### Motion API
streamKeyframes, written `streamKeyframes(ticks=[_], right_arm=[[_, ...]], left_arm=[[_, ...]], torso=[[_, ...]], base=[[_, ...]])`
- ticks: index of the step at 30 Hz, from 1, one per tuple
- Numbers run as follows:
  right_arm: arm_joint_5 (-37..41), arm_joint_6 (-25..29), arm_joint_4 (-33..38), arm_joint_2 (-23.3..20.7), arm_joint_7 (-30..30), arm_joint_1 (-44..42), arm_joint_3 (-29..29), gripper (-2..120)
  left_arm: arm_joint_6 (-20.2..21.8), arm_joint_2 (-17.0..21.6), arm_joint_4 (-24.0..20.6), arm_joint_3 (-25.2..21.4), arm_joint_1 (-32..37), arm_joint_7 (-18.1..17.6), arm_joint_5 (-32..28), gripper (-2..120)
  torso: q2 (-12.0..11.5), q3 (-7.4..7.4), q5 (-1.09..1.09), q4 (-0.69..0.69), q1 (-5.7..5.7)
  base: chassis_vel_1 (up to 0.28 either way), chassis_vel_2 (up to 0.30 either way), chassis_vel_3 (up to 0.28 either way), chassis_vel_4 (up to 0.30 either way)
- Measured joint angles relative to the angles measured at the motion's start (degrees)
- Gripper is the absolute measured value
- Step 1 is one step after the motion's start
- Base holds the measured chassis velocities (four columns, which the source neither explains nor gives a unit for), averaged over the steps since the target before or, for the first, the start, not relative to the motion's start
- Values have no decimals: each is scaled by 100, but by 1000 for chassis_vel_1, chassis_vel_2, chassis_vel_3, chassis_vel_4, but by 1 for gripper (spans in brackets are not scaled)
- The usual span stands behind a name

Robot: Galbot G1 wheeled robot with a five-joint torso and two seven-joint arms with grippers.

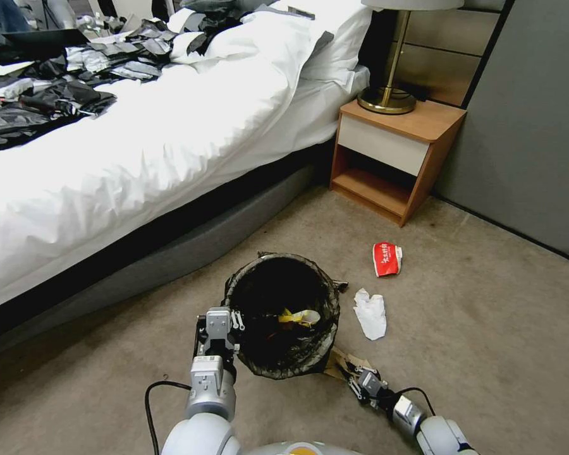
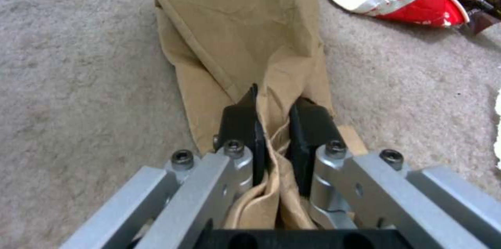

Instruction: Pick up the trash bin, then pick up the garbage from the floor and place it into the trash bin.

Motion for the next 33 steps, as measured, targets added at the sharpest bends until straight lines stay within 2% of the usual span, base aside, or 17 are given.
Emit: streamKeyframes(ticks=[11, 18, 23, 29, 31, 33], right_arm=[[520, 69, 466, 45, 383, -123, 26, 4], [1585, -13, 1009, 26, 578, -412, 70, 2], [1943, -52, 1224, 17, 777, -482, 122, 2], [2689, -187, 1993, -52, 1182, -605, 219, 2], [2708, -192, 2021, -54, 1189, -611, 222, 2], [3113, -286, 2675, -100, 1326, -737, 272, 2]], left_arm=[[1, -4, 15, -16, -11, -4, -7, 0], [3, -2, 16, -29, -14, -6, -11, 0], [4, -3, 16, -26, -13, -6, -12, 0], [5, 4, 16, -24, -9, -6, -12, 0], [5, 4, 16, -25, -9, -6, -11, 0], [5, 12, 37, -26, -11, -7, -12, 0]], torso=[[0, 1, 2, 0, 0], [-1, 1, 1, 0, 1], [-1, 0, 1, 0, 0], [0, 0, 1, 1, 1], [0, 0, 1, 1, 1], [0, 0, 0, 1, 0]], base=[[0, 0, 0, 0], [0, 0, 0, 0], [0, 0, 0, 0], [0, 0, 0, 0], [0, 0, 0, 0], [0, 0, 0, 0]])
